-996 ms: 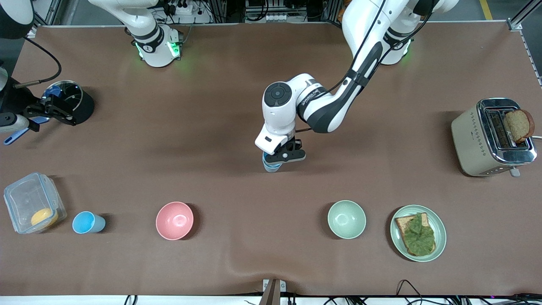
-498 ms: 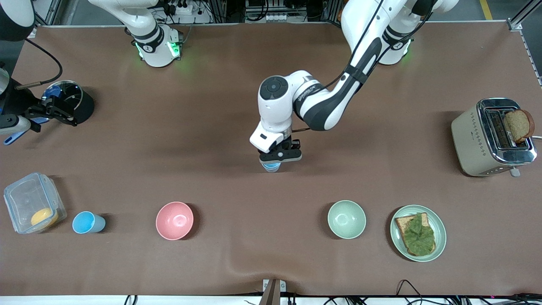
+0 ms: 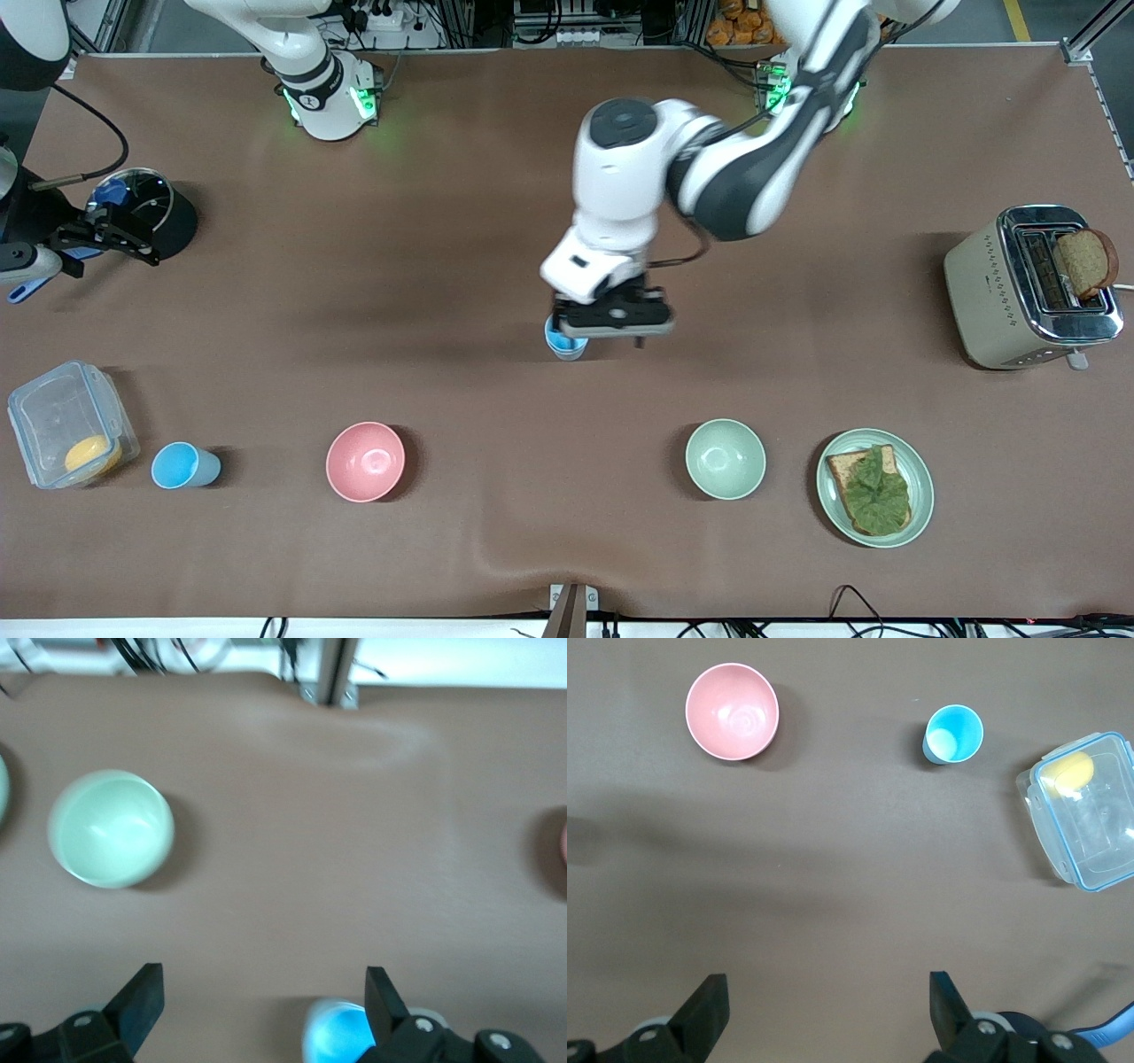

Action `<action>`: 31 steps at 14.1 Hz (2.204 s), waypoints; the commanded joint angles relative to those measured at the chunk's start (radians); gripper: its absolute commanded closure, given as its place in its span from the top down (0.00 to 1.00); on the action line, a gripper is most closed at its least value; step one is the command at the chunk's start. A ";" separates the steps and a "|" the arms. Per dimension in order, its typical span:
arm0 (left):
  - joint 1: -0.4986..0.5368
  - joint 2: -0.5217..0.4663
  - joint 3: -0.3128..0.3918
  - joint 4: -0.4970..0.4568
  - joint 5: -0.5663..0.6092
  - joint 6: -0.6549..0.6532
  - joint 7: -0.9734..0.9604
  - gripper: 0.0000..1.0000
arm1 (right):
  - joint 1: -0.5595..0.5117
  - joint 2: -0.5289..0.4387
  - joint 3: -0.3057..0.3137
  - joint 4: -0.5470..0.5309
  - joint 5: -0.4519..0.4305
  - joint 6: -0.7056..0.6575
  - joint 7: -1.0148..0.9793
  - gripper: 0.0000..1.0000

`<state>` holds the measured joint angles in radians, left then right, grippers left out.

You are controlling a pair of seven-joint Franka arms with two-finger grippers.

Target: Stack blue cups with both arms

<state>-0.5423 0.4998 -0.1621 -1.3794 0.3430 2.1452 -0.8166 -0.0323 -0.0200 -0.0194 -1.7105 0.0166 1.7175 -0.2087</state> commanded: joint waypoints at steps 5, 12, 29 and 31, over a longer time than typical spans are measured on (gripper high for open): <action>0.330 -0.026 -0.016 -0.030 -0.001 -0.059 0.281 1.00 | -0.015 0.011 0.013 0.025 -0.017 -0.015 -0.012 1.00; 0.521 -0.084 -0.016 -0.096 -0.260 -0.179 0.178 1.00 | -0.015 0.011 0.013 0.025 -0.015 -0.042 -0.012 1.00; 0.522 -0.498 -0.002 -0.268 -0.259 -0.662 0.643 1.00 | -0.021 0.011 0.013 0.025 -0.015 -0.042 -0.011 1.00; 0.518 -0.506 0.038 -0.262 -0.257 -0.683 0.735 1.00 | -0.021 0.011 0.013 0.025 -0.015 -0.042 -0.011 1.00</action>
<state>-0.0254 -0.0015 -0.1555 -1.6659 0.0901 1.5034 -0.1742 -0.0325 -0.0190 -0.0202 -1.7088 0.0165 1.6925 -0.2090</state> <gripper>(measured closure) 0.000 0.000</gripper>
